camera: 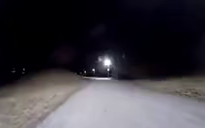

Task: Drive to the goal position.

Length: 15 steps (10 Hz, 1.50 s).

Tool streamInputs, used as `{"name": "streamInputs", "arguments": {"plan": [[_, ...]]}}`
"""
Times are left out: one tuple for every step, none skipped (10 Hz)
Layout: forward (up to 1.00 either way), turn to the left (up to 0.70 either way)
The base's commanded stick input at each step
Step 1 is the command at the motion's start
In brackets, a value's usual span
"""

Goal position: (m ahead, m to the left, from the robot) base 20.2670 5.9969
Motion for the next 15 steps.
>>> {"name": "streamInputs", "arguments": {"plan": [[1.0, 0.0], [1.0, 0.0], [1.0, 0.0], [1.0, 0.0], [1.0, 0.0], [1.0, 0.0], [1.0, 0.0], [1.0, 0.0], [1.0, 0.0], [1.0, 0.0], [1.0, 0.0], [1.0, 0.0], [1.0, 0.0], [1.0, 0.0], [1.0, 0.0]]}}
